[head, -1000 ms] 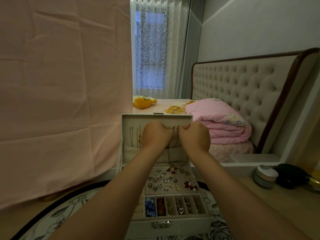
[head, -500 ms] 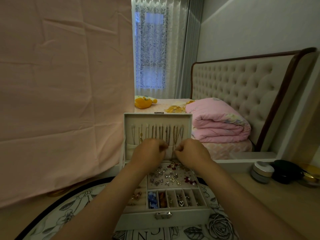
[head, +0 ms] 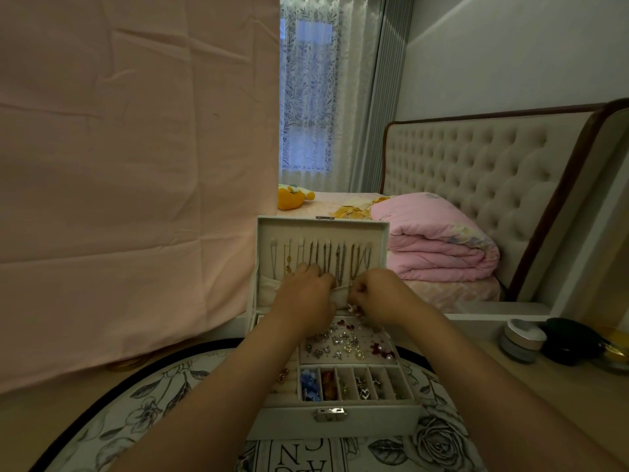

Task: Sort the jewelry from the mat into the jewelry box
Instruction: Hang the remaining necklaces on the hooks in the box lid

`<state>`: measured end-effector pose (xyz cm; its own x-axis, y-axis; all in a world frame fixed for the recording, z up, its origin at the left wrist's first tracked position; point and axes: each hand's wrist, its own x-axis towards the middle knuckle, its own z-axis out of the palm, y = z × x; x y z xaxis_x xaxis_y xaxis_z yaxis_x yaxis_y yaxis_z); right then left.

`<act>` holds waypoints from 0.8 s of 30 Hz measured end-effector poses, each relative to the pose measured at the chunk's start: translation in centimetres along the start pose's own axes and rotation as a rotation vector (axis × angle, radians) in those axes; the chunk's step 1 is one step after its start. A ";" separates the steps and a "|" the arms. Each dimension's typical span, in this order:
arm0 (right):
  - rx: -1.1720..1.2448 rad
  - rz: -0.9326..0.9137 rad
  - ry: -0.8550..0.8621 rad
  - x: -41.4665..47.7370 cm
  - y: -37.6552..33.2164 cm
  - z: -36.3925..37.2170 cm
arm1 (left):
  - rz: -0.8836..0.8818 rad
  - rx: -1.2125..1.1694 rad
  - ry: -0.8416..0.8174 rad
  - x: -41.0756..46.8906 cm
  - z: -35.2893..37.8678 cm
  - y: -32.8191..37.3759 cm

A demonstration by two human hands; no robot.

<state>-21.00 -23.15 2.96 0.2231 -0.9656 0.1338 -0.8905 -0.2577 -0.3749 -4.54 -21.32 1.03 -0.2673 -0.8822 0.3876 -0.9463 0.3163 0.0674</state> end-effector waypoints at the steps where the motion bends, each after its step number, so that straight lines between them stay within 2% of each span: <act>1: 0.060 -0.008 0.044 0.1 0.1 -0.5 | 0.000 -0.004 0.000 0.1 0.0 0.0; 6: 0.250 -0.065 0.270 0.9 -0.6 -3.1 | -0.002 -0.075 0.023 0.2 -0.5 -0.1; 10: 0.258 -0.096 0.414 1.6 -1.3 -2.6 | 0.000 -0.112 0.044 0.0 -0.9 0.0; 16: -0.034 -0.107 0.269 0.8 -0.9 -1.0 | -0.010 -0.113 0.021 -0.2 -1.1 0.0; 18: -0.039 -0.101 0.318 0.2 -0.6 -1.0 | -0.011 -0.113 0.021 -0.1 -1.2 0.0; 20: -0.055 -0.173 0.361 -0.1 -0.3 -0.7 | -0.010 -0.115 0.018 -0.1 -1.2 0.0; 24: -0.154 -0.288 0.116 -0.5 0.1 0.5 | -0.008 -0.104 0.017 -0.3 -1.2 -0.2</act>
<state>-20.96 -22.72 2.39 0.4351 -0.8412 0.3211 -0.8490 -0.5021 -0.1647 -4.07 -20.74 1.97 -0.2554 -0.8791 0.4023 -0.9242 0.3442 0.1654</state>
